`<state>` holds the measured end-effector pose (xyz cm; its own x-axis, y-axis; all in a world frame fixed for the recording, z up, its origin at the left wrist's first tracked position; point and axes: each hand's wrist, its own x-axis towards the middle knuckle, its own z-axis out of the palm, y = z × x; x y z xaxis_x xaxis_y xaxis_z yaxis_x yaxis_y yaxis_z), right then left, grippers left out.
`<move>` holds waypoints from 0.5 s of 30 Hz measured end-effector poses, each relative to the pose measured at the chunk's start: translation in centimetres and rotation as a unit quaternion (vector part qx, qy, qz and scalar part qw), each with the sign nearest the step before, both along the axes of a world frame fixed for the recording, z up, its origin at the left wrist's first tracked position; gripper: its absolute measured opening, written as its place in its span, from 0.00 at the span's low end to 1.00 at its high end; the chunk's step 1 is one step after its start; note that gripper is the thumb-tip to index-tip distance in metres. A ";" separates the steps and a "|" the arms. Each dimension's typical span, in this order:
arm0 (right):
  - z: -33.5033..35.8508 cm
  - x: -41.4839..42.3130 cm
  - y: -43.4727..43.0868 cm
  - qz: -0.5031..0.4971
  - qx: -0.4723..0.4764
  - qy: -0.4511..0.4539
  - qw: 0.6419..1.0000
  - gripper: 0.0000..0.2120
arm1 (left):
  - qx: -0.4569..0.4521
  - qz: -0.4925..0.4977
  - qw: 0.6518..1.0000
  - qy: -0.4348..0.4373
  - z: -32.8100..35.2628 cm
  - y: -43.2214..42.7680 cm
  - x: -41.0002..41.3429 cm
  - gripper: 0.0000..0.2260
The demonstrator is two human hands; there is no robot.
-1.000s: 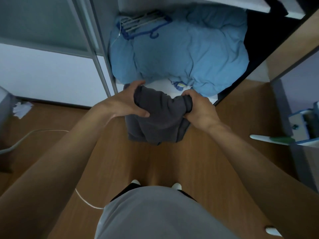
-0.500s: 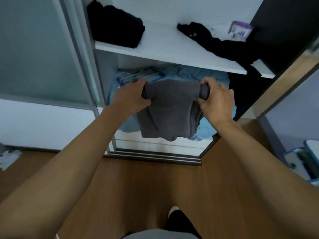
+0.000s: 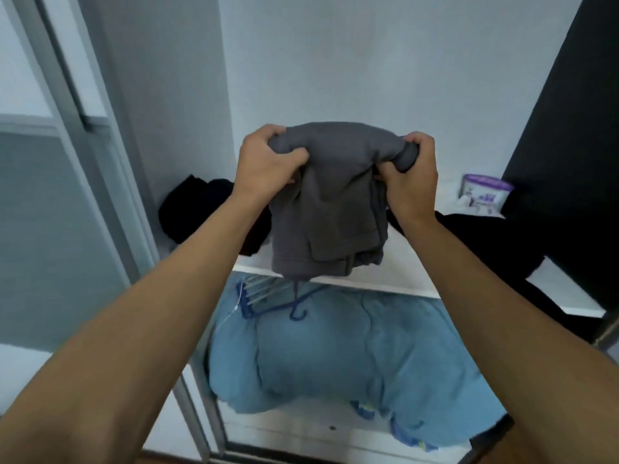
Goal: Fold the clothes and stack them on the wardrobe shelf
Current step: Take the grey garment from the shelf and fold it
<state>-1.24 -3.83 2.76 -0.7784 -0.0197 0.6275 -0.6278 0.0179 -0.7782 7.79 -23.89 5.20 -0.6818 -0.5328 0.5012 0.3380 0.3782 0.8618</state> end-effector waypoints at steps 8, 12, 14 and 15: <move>-0.7 -11.5 -2.5 0.089 -0.063 0.025 0.994 0.23 | -0.079 0.017 0.996 0.034 -0.6 -3.1 -9.3 0.12; -10.4 -13.2 -2.1 0.153 0.090 -0.125 0.976 0.18 | -0.044 0.010 0.967 -0.250 -8.6 -6.7 -10.8 0.07; -13.6 -13.9 -1.6 0.146 0.163 -0.220 0.951 0.08 | -0.019 0.016 0.905 -0.425 -11.2 -7.8 -11.6 0.05; -14.1 -14.6 -1.7 0.121 0.173 -0.256 0.943 0.07 | -0.016 0.029 0.890 -0.456 -11.8 -8.2 -12.2 0.08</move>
